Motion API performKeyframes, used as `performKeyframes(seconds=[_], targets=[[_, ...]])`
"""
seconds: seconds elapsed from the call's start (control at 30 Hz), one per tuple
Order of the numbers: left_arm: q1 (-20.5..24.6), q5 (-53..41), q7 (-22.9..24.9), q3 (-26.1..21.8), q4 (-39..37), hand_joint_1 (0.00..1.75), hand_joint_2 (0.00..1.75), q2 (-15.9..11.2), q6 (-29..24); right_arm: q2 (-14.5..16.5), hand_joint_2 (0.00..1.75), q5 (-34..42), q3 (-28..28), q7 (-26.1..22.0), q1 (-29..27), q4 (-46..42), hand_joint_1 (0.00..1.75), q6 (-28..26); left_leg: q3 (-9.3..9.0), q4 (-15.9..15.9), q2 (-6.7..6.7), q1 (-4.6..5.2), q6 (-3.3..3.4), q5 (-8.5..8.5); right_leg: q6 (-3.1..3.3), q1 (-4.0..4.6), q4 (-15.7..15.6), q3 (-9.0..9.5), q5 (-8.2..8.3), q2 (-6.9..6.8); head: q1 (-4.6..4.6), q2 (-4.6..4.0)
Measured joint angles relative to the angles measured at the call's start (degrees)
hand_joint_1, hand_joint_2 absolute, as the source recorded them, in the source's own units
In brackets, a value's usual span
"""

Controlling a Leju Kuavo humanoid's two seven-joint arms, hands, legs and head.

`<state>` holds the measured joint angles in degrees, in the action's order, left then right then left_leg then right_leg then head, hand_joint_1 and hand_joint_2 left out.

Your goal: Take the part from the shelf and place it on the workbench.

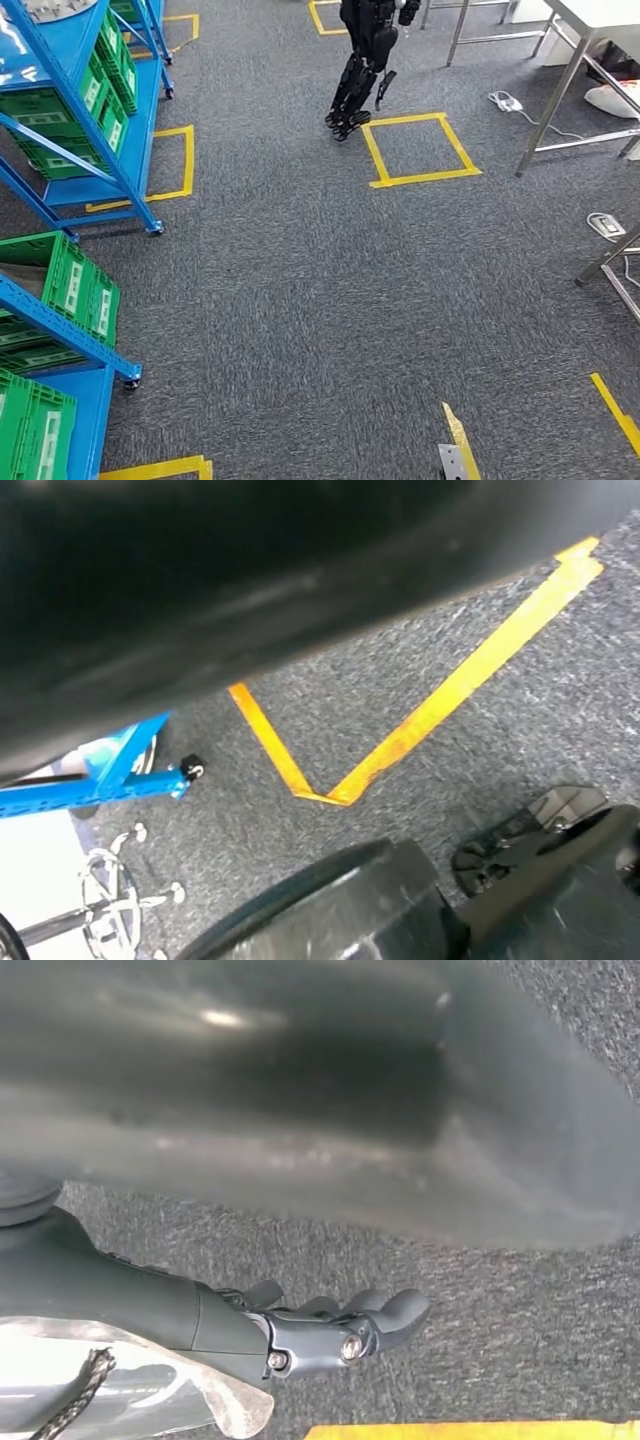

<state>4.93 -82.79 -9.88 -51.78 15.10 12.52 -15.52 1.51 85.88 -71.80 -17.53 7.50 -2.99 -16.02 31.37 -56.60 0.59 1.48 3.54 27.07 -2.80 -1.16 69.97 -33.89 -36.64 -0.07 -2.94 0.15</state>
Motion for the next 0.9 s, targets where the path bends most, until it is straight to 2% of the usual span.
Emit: performKeyframes(seconds=[0.03, 0.07, 0.13, 0.17, 0.2, 0.27, 0.33, 0.37, 0.43, 0.47, 0.5, 0.53, 0.6, 0.67, 0.73, 0.8, 0.87, 0.9], targets=[[-0.01, 0.0, 0.0, -0.01, 0.0, 0.0, 0.0, 0.04, 0.0, 0.0, 0.0, 0.0, 0.01, 0.0, -0.05, 0.0, 0.0, 0.0, -0.16, 0.0, 0.03, 0.0, 0.0, 0.18, -0.05, 0.0, 1.2, -1.08, -0.68, 0.0, 0.0, 0.0], [-0.08, -0.03, 0.0, -0.03, 0.0, 0.0, 0.0, 0.09, -0.02, -0.03, 0.0, 0.0, 0.01, 0.0, -0.2, 0.0, 0.0, -0.01, -0.92, -0.01, 0.1, -0.02, -0.11, 0.77, -0.19, 0.0, 0.78, -2.26, 0.12, -0.01, -0.02, 0.0], [-0.17, -0.29, -0.12, -0.25, 0.0, 0.0, 0.0, 0.2, -0.18, -0.14, 0.0, 0.01, 0.02, -0.05, -0.44, 0.01, 0.0, -0.04, -2.82, -0.15, 0.21, -0.05, -0.71, 2.49, -0.03, 0.13, -5.12, -2.94, 5.36, 0.02, 0.04, 0.0], [-0.16, -0.45, -0.2, -0.38, 0.0, 0.0, 0.0, 0.23, -0.27, -0.19, 0.0, 0.02, 0.02, -0.08, -0.53, 0.02, 0.0, -0.06, -3.55, -0.23, 0.25, -0.07, -1.14, 3.32, 0.36, 0.26, -8.76, -2.55, 8.46, 0.05, 0.09, 0.0], [-0.1, -0.6, -0.29, -0.5, 0.0, 0.0, 0.0, 0.28, -0.33, -0.21, 0.0, 0.02, 0.02, -0.12, -0.56, 0.02, 0.0, -0.06, -3.77, -0.36, 0.24, -0.09, -1.54, 3.73, 0.95, 0.43, -10.88, -2.05, 10.11, 0.07, 0.17, 0.0], [-0.06, -0.84, -0.35, -0.58, 0.0, 0.0, 0.0, 0.3, -0.37, -0.19, 0.0, 0.02, 0.02, -0.22, -0.69, 0.02, 0.0, -0.04, -3.8, -0.52, 0.24, -0.12, -2.09, 3.98, 1.86, 0.48, -11.2, -1.63, 10.37, 0.12, 0.22, 0.0], [-0.03, -1.04, -0.43, -0.66, 0.0, 0.0, 0.0, 0.32, -0.45, -0.16, 0.0, 0.02, 0.03, -0.45, -0.68, 0.01, 0.0, -0.01, -3.22, -2.4, 0.15, -0.24, -2.71, 5.03, 2.32, 0.24, -11.66, -0.93, 10.33, 0.09, 0.34, 0.0], [0.05, -1.09, -0.47, -0.72, 0.0, 0.0, 0.0, 0.32, -0.5, -0.16, 0.0, 0.02, 0.04, -0.57, -0.57, 0.01, 0.0, 0.0, -2.05, -4.83, 0.09, -0.42, -3.09, 6.31, 2.51, 0.12, -11.85, -0.57, 10.2, 0.05, 0.42, 0.0], [0.13, -1.15, -0.52, -0.85, 0.0, 0.0, 0.0, 0.32, -0.58, -0.22, 0.0, 0.02, 0.05, -0.75, -0.43, 0.02, 0.0, 0.01, 1.91, -12.08, 0.01, -0.98, -3.85, 9.69, 2.76, 0.14, -11.94, -0.18, 9.81, -0.04, 0.55, 0.0], [0.1, -1.17, -0.52, -0.91, 0.0, 0.0, 0.0, 0.32, -0.6, -0.23, 0.0, 0.02, 0.05, -0.83, -0.44, 0.02, 0.0, 0.01, 3.77, -15.04, -0.01, -1.27, -4.14, 10.73, 2.79, 0.16, -11.94, -0.04, 9.62, -0.05, 0.54, 0.0], [0.02, -1.19, -0.53, -0.95, 0.0, 0.0, 0.0, 0.32, -0.61, -0.24, 0.0, 0.02, 0.06, -0.9, -0.49, 0.02, 0.0, 0.02, 4.93, -16.37, -0.02, -1.52, -4.36, 10.73, 2.76, 0.16, -11.94, 0.13, 9.46, -0.04, 0.55, 0.0], [-0.03, -1.21, -0.54, -0.98, 0.0, 0.0, 0.0, 0.32, -0.62, -0.24, 0.0, 0.02, 0.06, -0.97, -0.52, 0.02, 0.0, 0.05, 5.05, -15.51, -0.03, -1.73, -4.49, 9.49, 2.71, 0.15, -11.93, 0.34, 9.32, -0.02, 0.56, 0.0], [-0.03, -1.22, -0.6, -1.01, 0.0, 0.0, 0.0, 0.32, -0.64, -0.24, 0.0, 0.02, 0.06, -1.08, -0.53, 0.02, 0.0, 0.09, 2.76, -8.68, -0.14, -2.06, -4.56, 4.69, 2.47, 0.11, -11.95, 0.86, 9.04, 0.0, 0.56, -0.01], [0.13, -1.24, -0.68, -1.04, 0.0, 0.0, 0.0, 0.34, -0.68, -0.25, 0.0, 0.02, 0.07, -1.14, -0.45, 0.02, 0.0, 0.11, 0.65, -2.59, -0.36, -1.91, -4.34, 2.21, 1.95, 0.13, -11.93, 1.06, 8.9, -0.03, 0.55, -0.01], [0.09, -1.28, -0.72, -1.04, 0.0, 0.0, 0.0, 0.36, -0.71, -0.27, 0.0, 0.02, 0.07, -1.16, -0.45, 0.02, 0.0, 0.11, 0.29, -1.08, -0.43, -1.6, -4.01, 1.86, 1.4, 0.15, -11.88, 0.99, 8.74, -0.1, 0.52, 0.0], [-0.1, -1.31, -0.74, -1.05, 0.0, 0.0, 0.0, 0.34, -0.79, -0.28, 0.0, 0.02, 0.07, -1.16, -0.5, 0.02, 0.0, 0.11, 0.22, -0.86, -0.34, -1.49, -3.99, 1.07, 2.0, 0.11, -11.94, 1.02, 8.69, -0.1, 0.49, 0.0], [-0.09, -1.35, -0.77, -1.07, 0.0, 0.0, 0.0, 0.33, -0.89, -0.3, 0.0, 0.02, 0.07, -1.16, -0.48, 0.02, 0.0, 0.11, 0.17, -0.78, -0.32, -1.4, -4.01, 1.01, 2.6, 0.06, -12.21, 1.18, 8.85, -0.07, 0.45, 0.0], [-0.06, -1.41, -0.78, -1.07, 0.0, 0.0, 0.0, 0.35, -0.92, -0.3, 0.0, 0.02, 0.07, -1.16, -0.47, 0.02, 0.0, 0.12, 0.17, -0.78, -0.32, -1.34, -3.87, 1.02, 2.44, 0.02, -12.41, 1.29, 8.9, -0.07, 0.45, 0.0]])
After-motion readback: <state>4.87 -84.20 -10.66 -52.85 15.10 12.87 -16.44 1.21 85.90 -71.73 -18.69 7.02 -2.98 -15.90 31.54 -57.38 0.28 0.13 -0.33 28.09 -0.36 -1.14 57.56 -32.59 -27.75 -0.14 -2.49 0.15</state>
